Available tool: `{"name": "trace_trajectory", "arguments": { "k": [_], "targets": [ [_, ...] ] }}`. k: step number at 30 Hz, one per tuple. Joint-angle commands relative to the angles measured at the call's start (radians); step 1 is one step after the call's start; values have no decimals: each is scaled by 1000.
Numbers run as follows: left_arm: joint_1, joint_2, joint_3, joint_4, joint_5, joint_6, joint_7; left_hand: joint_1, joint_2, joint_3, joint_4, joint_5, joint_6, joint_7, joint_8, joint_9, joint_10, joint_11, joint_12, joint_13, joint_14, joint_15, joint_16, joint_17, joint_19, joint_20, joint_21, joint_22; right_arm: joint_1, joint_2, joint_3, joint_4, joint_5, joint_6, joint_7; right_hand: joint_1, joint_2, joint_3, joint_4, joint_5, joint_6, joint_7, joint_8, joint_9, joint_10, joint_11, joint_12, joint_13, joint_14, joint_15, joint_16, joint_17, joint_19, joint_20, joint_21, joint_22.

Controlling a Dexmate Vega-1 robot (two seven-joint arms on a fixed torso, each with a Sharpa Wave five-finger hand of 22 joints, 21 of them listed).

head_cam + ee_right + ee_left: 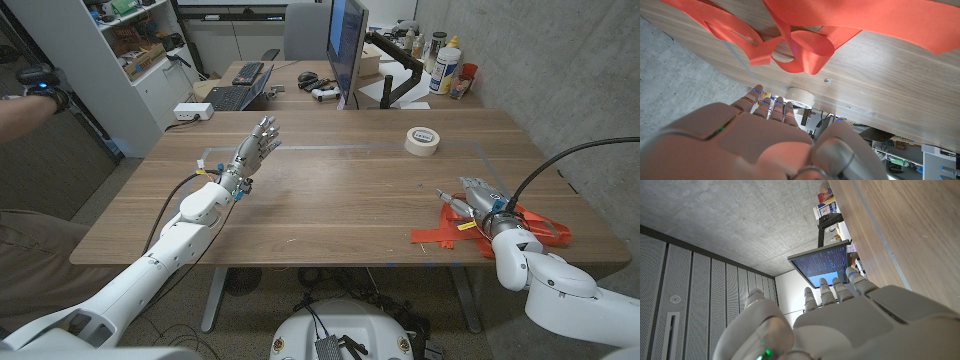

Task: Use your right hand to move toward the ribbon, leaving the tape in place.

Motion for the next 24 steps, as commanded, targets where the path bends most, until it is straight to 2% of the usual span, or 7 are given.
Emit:
{"name": "trace_trajectory", "arguments": {
  "k": [1, 14, 24],
  "targets": [
    [7, -5, -2, -9, 4, -3, 18, 7, 3, -1, -11, 5, 5, -8, 1, 3, 7, -2, 4, 5, -3, -60, 7, 2, 5, -9, 6, 3, 3, -1, -9, 10, 41, -7, -31, 14, -4, -1, -8, 7, 12, -3, 3, 4, 8, -5, 1, 2, 11, -71, 1, 0, 2, 1, -2, 3],
    [10, 2, 1, -17, 16, 4, 30, 8, 4, -1, -12, 6, 6, -8, 1, 3, 10, -1, 5, 5, -3, -59, 7, 2, 8, -11, 6, 3, 8, -25, -17, 22, 62, 19, -45, 18, -5, -2, -11, 10, 15, -3, 3, 4, 11, -5, 2, 2, 13, -70, 1, 0, 3, 1, -2, 3],
    [26, 12, -1, -43, 22, 14, 47, 9, 5, -1, -14, 6, 6, -7, 1, 3, 11, 0, 5, 5, -4, -59, 6, 2, 8, -11, 6, 3, -13, -26, 5, 42, 97, 48, -71, 19, -5, -2, -12, 11, 14, -3, 2, 4, 11, -5, 2, 2, 13, -71, 0, 0, 4, 1, -2, 3]
  ]
}}
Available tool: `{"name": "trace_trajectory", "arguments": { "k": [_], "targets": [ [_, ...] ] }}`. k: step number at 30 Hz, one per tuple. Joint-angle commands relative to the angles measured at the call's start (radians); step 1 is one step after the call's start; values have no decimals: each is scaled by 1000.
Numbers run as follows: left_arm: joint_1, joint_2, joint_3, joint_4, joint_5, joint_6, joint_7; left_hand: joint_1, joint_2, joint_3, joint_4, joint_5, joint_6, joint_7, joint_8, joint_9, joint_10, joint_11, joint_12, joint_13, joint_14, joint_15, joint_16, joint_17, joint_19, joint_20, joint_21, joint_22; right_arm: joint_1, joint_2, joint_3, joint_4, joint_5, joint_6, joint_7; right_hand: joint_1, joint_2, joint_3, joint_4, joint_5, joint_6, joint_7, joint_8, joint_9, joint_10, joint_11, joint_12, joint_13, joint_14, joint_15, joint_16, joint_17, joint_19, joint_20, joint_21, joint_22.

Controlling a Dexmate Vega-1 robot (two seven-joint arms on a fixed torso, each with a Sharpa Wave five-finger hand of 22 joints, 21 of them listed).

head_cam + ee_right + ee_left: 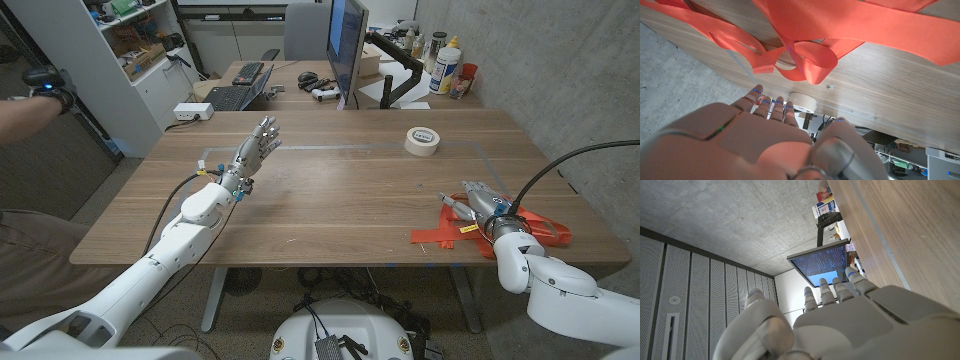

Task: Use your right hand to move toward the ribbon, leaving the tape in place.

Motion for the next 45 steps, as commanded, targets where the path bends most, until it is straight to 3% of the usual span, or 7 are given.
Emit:
{"name": "trace_trajectory", "arguments": {
  "k": [1, 29, 45],
  "targets": [
    [14, 9, -1, -24, 8, 8, 20, 9, 5, 1, -7, 6, 1, -2, 1, 3, 5, -6, 5, 5, -3, -59, 7, 2, 2, -4, 6, 3, -12, -7, 10, 22, 30, 31, -23, 14, -1, -4, -6, 5, 5, -2, 2, 4, 7, -2, 2, 2, 0, -69, 0, 0, 4, 1, -2, 3],
    [34, 20, -3, -63, 14, 24, 42, 14, 9, 2, -11, 7, 10, -2, 4, 3, 6, -7, 5, 5, -3, -59, 6, 2, 3, -5, 6, 3, -50, -15, 31, 27, 78, 29, -64, 18, 1, -4, -8, 10, 7, -2, 1, 4, 9, -1, 1, 2, 1, -68, -1, 1, 3, 3, -3, 4],
    [40, 24, -5, -71, 20, 28, 54, 18, 11, 4, -14, 8, 12, 0, 4, 3, 8, -8, 5, 5, -3, -58, 6, 2, 3, -5, 6, 3, -42, -14, 25, 50, 94, 54, -66, 19, 1, -5, -9, 12, 7, -3, 1, 5, 9, -2, 1, 2, 1, -67, -1, 1, 5, 4, -3, 4]
  ]
}}
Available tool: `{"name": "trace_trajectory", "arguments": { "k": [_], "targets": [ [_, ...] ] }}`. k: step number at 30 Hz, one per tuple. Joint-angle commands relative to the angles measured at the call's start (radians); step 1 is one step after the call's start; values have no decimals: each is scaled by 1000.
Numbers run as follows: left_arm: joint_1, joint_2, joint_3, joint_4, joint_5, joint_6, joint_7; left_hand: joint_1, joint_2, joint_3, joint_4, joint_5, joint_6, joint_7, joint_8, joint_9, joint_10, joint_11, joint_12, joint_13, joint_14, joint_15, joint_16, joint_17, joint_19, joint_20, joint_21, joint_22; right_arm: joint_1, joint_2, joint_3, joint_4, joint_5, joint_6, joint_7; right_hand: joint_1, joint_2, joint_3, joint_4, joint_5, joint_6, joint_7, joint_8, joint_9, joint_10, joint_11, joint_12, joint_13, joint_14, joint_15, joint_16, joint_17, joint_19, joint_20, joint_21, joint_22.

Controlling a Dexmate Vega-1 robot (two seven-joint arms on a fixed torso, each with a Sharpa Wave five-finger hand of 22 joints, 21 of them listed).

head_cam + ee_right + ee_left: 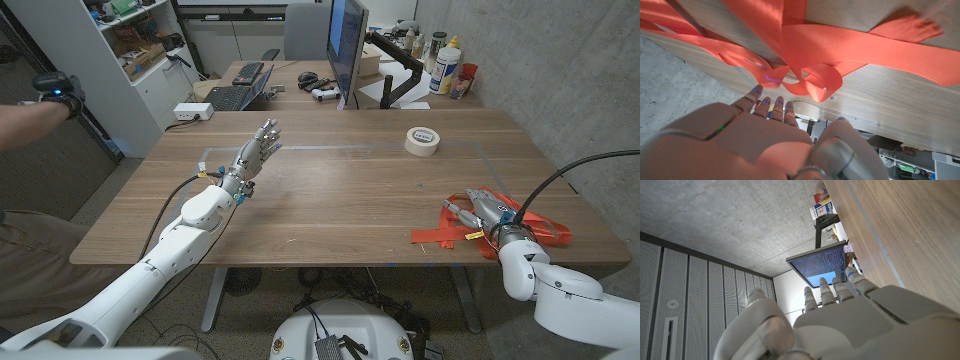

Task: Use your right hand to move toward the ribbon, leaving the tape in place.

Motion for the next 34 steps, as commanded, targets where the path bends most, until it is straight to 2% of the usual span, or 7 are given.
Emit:
{"name": "trace_trajectory", "arguments": {
  "k": [1, 4, 10, 34],
  "targets": [
    [3, 4, -2, -7, 5, 3, 7, 8, 1, 0, -10, 4, 6, -6, 3, 3, 3, -3, 5, 5, -4, -58, 6, 2, 3, -6, 5, 3, 0, -2, 0, 14, 15, 17, -4, 8, 2, -3, -6, 8, 7, -3, 1, 5, 5, -6, 1, 2, 1, -67, -1, 1, 5, 4, -3, 4],
    [2, 4, -1, -4, 8, -1, 7, 8, 1, 0, -11, 4, 5, -6, 3, 3, 3, -3, 4, 5, -4, -59, 6, 2, 3, -5, 5, 3, -3, -1, -1, 11, 16, 12, -8, 8, 1, -3, -6, 8, 7, -2, 1, 5, 5, -6, 1, 2, 1, -67, -1, 1, 5, 4, -3, 4],
    [4, 5, -2, -7, 5, 0, 3, 11, 2, 1, -13, 4, 18, -23, 7, 2, 2, -3, 4, 5, -4, -59, 6, 2, 2, -5, 5, 3, -19, -5, 10, 0, 25, -1, -20, 9, 1, -3, -7, 9, 8, -3, 1, 5, 6, -6, 1, 2, 1, -66, -1, 1, 5, 5, -3, 4],
    [-5, 2, 0, 7, -1, -11, -18, 19, 4, 3, -20, 3, 21, -28, 6, 2, 1, -3, 3, 6, -4, -58, 6, 2, 2, -6, 5, 3, -18, 6, -7, -23, 30, -41, -36, 12, 1, -4, -10, 13, 9, -4, 0, 5, 9, -3, 2, 2, 2, -65, -1, 1, 4, 9, -4, 4]
  ]
}}
